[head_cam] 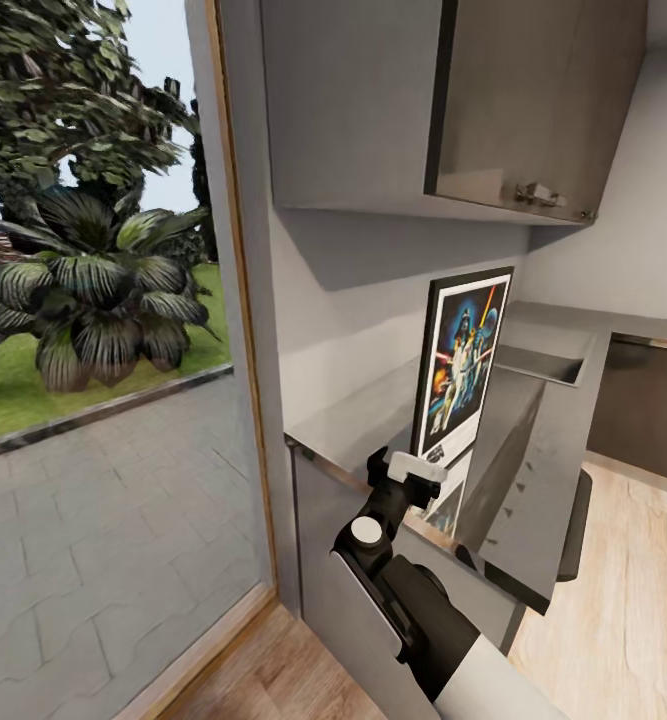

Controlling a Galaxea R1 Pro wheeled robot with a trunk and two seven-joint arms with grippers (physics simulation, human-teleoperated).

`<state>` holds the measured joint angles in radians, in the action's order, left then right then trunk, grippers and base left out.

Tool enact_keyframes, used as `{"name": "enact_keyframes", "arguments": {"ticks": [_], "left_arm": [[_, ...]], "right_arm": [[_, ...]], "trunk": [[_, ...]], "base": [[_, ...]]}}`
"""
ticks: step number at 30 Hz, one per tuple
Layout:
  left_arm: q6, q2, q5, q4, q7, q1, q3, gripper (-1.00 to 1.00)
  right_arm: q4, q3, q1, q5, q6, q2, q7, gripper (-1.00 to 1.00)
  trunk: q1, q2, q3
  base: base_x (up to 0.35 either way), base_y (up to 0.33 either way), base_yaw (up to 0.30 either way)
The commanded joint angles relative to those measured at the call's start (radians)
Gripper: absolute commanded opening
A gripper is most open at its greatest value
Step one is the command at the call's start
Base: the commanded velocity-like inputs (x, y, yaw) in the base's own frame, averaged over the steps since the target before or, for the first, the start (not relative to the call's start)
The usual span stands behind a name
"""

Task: Pick up the poster from the kitchen countertop and hang it on one of the wall nails in the kitchen.

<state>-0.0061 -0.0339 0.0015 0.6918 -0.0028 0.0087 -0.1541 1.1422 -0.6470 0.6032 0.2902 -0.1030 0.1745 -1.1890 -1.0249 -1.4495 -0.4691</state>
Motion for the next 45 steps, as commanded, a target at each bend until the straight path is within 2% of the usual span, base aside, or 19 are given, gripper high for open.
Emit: {"name": "enact_keyframes", "arguments": {"ticks": [1,45], "left_arm": [[-0.001,0.000,0.000,0.002,0.000,0.001,-0.001,1.00],[-0.001,0.000,0.000,0.002,0.000,0.001,-0.001,1.00]], "right_arm": [[0.001,-0.002,0.001,0.003,-0.010,0.000,-0.006,1.00],[0.001,-0.003,0.000,0.003,-0.009,0.000,-0.007,1.00]], "trunk": [[0.000,-0.001,-0.001],[0.000,-0.001,-0.001]], "base": [[0.025,-0.020,0.000],[-0.009,0.005,0.000]]}}
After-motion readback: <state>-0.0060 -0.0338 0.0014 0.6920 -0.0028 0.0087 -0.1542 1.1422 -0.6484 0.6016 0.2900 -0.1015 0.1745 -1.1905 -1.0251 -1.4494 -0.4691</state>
